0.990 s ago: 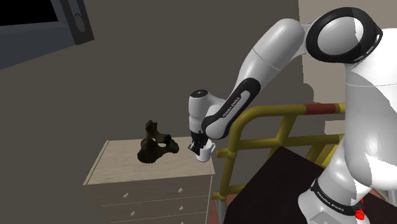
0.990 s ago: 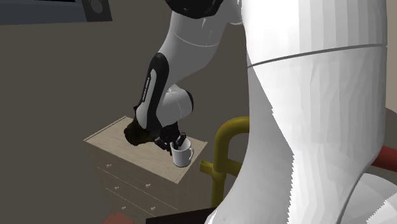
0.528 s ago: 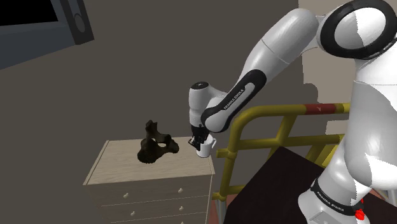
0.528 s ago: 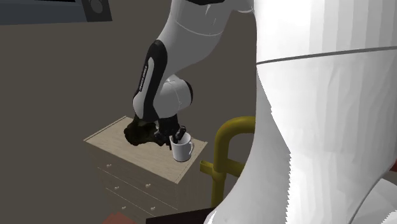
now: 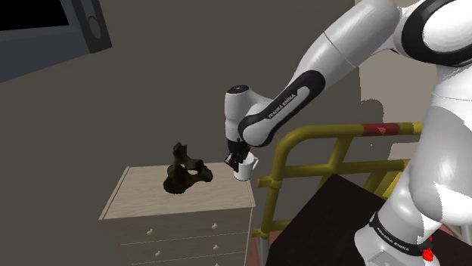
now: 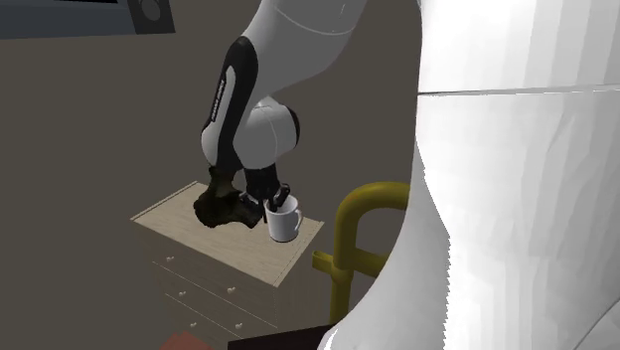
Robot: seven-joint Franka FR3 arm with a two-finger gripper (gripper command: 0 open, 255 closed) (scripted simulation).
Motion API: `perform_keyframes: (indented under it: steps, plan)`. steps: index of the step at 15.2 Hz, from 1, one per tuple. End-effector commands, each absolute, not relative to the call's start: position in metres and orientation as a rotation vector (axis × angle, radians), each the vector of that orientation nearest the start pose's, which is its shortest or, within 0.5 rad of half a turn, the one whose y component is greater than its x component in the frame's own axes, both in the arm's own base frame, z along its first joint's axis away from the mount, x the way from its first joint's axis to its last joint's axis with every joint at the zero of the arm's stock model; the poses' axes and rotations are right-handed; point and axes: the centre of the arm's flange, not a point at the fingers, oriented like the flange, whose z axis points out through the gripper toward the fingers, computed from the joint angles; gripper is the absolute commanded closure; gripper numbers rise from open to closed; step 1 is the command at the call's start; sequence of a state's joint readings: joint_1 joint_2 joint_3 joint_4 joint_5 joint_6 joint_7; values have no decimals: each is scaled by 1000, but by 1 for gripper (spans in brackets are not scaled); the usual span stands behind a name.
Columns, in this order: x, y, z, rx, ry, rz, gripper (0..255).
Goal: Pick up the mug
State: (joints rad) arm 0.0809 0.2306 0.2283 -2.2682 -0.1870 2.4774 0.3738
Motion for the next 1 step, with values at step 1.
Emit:
perform_keyframes:
  steps: [1]
  plan:
    - [509,165,262,-3202,-125,-15,255]
